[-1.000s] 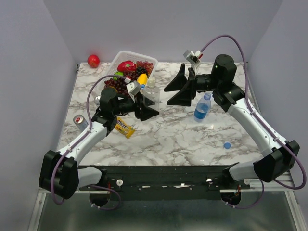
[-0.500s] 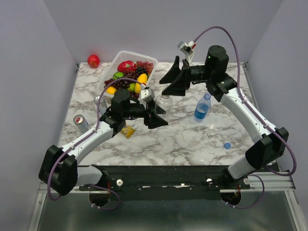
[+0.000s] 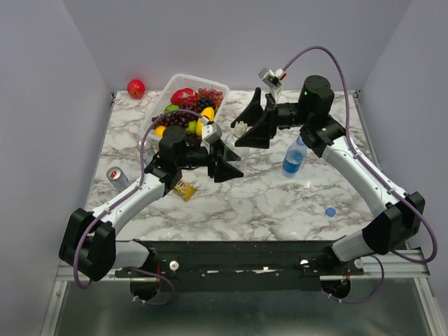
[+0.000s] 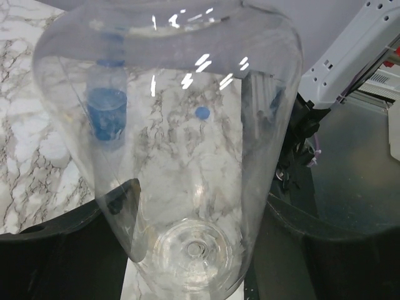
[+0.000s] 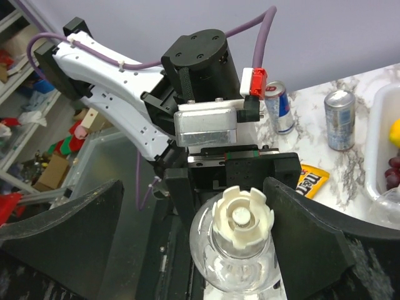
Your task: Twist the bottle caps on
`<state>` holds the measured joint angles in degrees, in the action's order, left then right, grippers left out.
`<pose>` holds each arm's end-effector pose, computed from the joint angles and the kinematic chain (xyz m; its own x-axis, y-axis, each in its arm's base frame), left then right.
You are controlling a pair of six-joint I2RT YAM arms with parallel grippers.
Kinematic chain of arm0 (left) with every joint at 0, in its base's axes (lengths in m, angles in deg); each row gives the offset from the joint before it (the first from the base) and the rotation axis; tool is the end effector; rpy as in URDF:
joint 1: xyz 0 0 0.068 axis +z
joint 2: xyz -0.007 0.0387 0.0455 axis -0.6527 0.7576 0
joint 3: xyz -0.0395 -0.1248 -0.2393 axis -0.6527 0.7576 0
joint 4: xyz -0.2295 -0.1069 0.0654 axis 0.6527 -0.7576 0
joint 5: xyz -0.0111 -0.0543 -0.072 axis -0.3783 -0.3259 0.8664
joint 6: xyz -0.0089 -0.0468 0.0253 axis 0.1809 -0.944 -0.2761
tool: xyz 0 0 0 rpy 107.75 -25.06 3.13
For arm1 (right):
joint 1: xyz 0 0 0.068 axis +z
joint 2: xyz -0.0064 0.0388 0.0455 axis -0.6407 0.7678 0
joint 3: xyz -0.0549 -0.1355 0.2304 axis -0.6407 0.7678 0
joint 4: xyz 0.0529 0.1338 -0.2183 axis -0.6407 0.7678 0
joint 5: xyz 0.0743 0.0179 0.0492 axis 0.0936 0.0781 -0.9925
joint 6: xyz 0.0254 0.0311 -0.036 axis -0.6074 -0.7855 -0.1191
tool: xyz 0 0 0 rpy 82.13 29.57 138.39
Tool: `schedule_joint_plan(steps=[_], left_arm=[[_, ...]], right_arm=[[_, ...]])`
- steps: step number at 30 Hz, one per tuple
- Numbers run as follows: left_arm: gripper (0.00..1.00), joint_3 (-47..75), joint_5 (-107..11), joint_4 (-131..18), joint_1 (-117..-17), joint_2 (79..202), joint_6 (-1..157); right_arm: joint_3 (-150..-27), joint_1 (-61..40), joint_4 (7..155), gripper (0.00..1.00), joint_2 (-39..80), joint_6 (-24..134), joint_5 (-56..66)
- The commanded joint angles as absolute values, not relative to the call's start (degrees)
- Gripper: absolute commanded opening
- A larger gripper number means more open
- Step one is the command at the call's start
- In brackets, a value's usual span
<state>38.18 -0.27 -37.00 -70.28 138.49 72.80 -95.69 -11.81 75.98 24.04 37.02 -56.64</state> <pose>0.2337 -0.1663 0.3093 -0.3401 0.0088 -0.9403 0.9375 0.0818 -0.3383 0.2754 0.1843 0.4316 -0.3767 -0.0311 -0.9258 -0.9182 -0.1199 0.3776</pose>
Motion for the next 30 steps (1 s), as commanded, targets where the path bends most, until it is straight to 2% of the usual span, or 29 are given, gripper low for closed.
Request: schedule_joint_plan(steps=[1,10,12,14,17,18,19,21,23,24,25,30], left_arm=[[0.00,38.44,-4.22,-33.79,-64.05,137.99,68.76],[0.00,40.73,-2.31,-34.05,-61.57,135.79,70.77],[0.00,39.51,-0.45,-37.99,-63.14,135.26,75.07],[0.00,38.10,2.89,-48.08,-64.82,135.00,85.60],[0.00,34.23,3.42,-67.15,-68.60,134.47,105.23],[0.00,32.57,3.16,-71.28,-69.39,134.73,109.15],[0.00,31.68,2.81,-78.28,-70.70,134.91,112.50],[0.00,30.54,1.32,-82.47,-71.59,135.00,119.46],[0.00,30.53,0.35,-84.50,-72.03,134.73,121.58],[0.00,30.45,-0.35,-85.29,-72.03,134.65,123.07],[0.00,30.36,-0.53,-85.82,-72.03,134.65,123.69],[0.00,30.01,-1.67,-87.41,-72.03,134.56,126.16]], right_arm=[[-93.47,-12.68,78.07,0.99,20.02,37.01,-58.40],[-88.80,-15.15,89.91,0.99,14.40,46.48,-54.54],[-91.17,-15.59,94.05,1.00,14.22,54.62,-50.33],[-95.37,-16.37,101.43,0.99,15.52,61.50,-46.73],[-107.84,-16.55,116.88,0.96,19.12,84.49,-47.75],[-114.40,-16.55,121.36,0.94,20.01,96.22,-48.46],[-116.99,-16.47,129.41,0.92,20.80,100.86,-48.64],[-122.79,-16.29,138.67,0.86,24.30,116.18,-48.47],[-129.22,-15.07,155.10,0.84,26.34,128.35,-46.46],[-130.28,-14.54,160.11,0.84,27.56,140.07,-45.66],[-129.85,-14.01,168.00,0.83,27.57,144.80,-44.70],[-112.56,-8.48,167.64,0.83,18.54,158.70,-36.97]])
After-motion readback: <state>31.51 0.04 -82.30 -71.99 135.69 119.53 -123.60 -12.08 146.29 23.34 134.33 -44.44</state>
